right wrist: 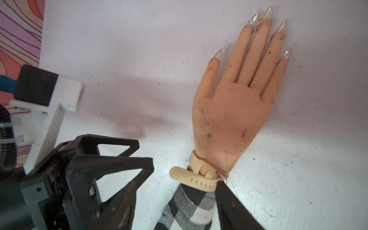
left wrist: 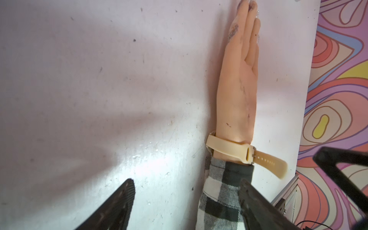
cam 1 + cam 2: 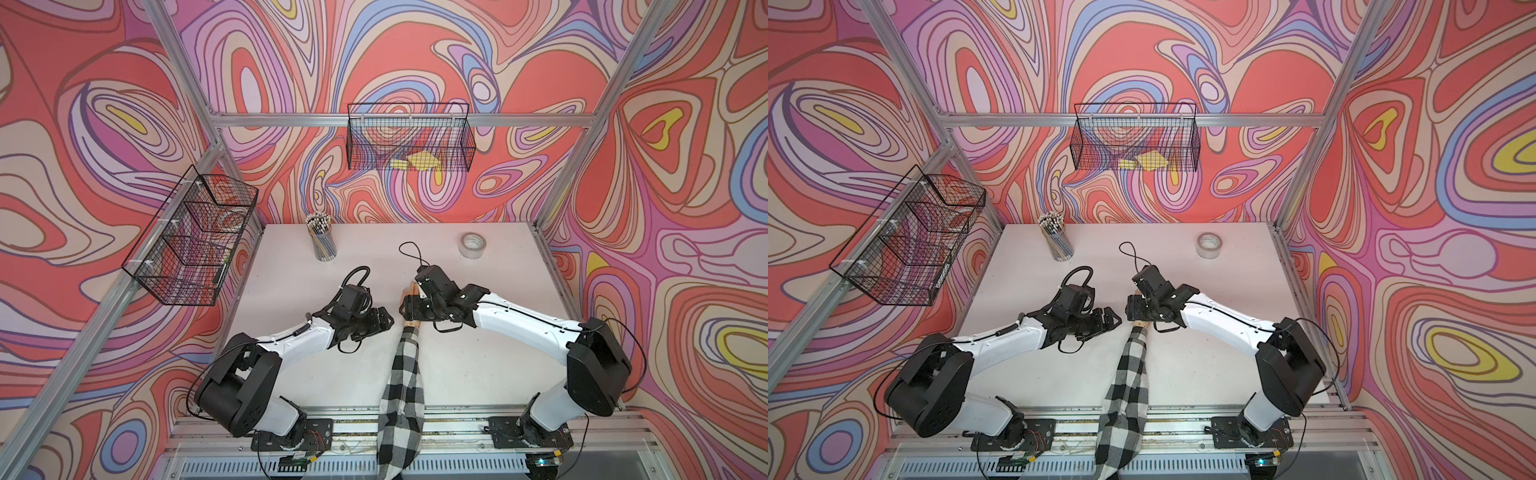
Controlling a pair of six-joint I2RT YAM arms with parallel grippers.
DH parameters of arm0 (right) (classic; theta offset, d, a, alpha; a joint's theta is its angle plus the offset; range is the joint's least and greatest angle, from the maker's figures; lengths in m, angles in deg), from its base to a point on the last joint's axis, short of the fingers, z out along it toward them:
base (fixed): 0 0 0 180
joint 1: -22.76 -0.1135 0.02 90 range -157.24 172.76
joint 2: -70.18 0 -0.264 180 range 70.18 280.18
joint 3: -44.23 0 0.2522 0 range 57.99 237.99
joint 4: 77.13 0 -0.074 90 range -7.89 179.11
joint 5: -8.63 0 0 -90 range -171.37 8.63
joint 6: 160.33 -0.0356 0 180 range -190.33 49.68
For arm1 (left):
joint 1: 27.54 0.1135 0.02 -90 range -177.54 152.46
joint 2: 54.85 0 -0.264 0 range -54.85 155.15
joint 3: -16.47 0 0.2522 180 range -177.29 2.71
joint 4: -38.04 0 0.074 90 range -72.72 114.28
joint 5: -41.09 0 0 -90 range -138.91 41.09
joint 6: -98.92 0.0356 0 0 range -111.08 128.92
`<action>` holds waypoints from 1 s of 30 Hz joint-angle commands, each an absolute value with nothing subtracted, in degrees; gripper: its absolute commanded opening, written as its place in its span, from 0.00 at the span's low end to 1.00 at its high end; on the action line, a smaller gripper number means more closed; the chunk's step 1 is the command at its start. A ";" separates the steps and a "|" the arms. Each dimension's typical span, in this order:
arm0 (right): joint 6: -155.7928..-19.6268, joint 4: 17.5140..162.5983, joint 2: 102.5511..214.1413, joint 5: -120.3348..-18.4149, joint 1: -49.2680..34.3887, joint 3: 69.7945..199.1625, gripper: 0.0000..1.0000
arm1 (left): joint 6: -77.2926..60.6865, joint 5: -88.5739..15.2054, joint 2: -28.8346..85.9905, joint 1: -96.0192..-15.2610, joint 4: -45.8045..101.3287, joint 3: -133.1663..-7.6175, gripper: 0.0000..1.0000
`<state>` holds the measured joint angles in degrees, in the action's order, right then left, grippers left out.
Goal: Take off the watch
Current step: Untie the watch from the hand.
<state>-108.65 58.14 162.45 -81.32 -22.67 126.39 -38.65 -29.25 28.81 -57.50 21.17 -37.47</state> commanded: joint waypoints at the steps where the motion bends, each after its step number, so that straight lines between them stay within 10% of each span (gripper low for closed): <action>1: -110.51 50.10 166.42 -91.49 -25.30 130.13 0.67 | -37.53 -30.02 27.35 -56.42 18.65 -39.04 0.83; 11: -115.24 42.49 176.82 -101.98 -27.86 137.80 0.69 | -36.87 -30.01 25.14 -55.14 16.74 -38.78 0.83; 30: -117.98 45.59 172.36 -100.99 -27.84 130.50 0.25 | -37.65 -26.79 26.49 -55.16 18.47 -38.42 0.83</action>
<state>-117.15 45.40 174.23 -100.44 -27.58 131.46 -37.63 -27.77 25.88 -55.57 18.56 -37.80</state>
